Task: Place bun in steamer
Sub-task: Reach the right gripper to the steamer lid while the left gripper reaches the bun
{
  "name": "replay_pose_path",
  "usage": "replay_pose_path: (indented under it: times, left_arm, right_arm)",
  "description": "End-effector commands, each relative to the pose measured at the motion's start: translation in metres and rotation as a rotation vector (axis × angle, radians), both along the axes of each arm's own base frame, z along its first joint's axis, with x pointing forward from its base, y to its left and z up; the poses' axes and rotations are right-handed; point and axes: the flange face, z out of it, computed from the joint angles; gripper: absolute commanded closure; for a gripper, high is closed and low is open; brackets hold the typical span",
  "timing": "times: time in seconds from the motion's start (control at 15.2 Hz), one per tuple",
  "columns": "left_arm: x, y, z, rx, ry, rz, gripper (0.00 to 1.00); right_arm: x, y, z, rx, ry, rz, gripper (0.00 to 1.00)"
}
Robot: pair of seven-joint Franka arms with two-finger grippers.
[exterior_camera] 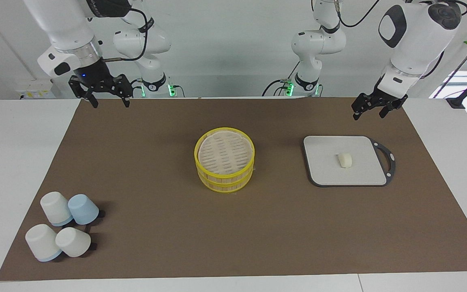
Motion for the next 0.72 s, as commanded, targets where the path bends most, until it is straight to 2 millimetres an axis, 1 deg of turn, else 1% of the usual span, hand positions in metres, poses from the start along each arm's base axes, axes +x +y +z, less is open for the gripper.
replay_pose_path:
  times: [0.0,0.13,0.2,0.26,0.33,0.39,0.46,0.53,0.59,0.66]
  left_arm:
    - [-0.01,0.003,-0.021,0.013,-0.01,-0.001,0.0]
    - [-0.011,0.005,-0.053,0.013,-0.018,0.001,0.0]
    - [-0.012,0.005,-0.069,0.013,-0.01,0.001,0.0]
    - [-0.013,0.005,-0.089,0.012,-0.004,0.0,0.0]
    - [-0.013,0.006,-0.112,0.012,-0.005,-0.002,0.0]
    - [-0.012,0.01,-0.132,0.012,-0.024,0.005,0.0]
    - [-0.012,0.018,-0.152,0.011,-0.045,0.022,0.0]
    - [-0.01,0.02,-0.166,0.011,-0.054,0.026,0.0]
    - [-0.01,0.021,-0.183,0.01,-0.044,0.027,0.0]
    - [-0.008,0.021,-0.196,0.01,-0.045,0.029,0.0]
  right_arm:
    - [0.055,0.096,-0.049,-0.026,0.021,-0.047,0.0]
    - [0.057,0.136,-0.075,-0.019,-0.009,-0.057,0.0]
    - [0.058,0.156,-0.098,-0.024,-0.006,-0.077,0.0]
    - [0.056,0.184,-0.117,-0.024,-0.019,-0.108,0.0]
    - [0.047,0.215,-0.133,-0.025,-0.033,-0.13,0.0]
    - [0.04,0.234,-0.139,-0.03,-0.053,-0.136,0.0]
    - [0.033,0.246,-0.142,-0.031,-0.066,-0.12,0.0]
    - [0.026,0.256,-0.142,-0.028,-0.075,-0.104,0.0]
    - [0.026,0.259,-0.143,-0.015,-0.093,-0.1,0.0]
    - [0.023,0.262,-0.155,-0.017,-0.093,-0.094,0.0]
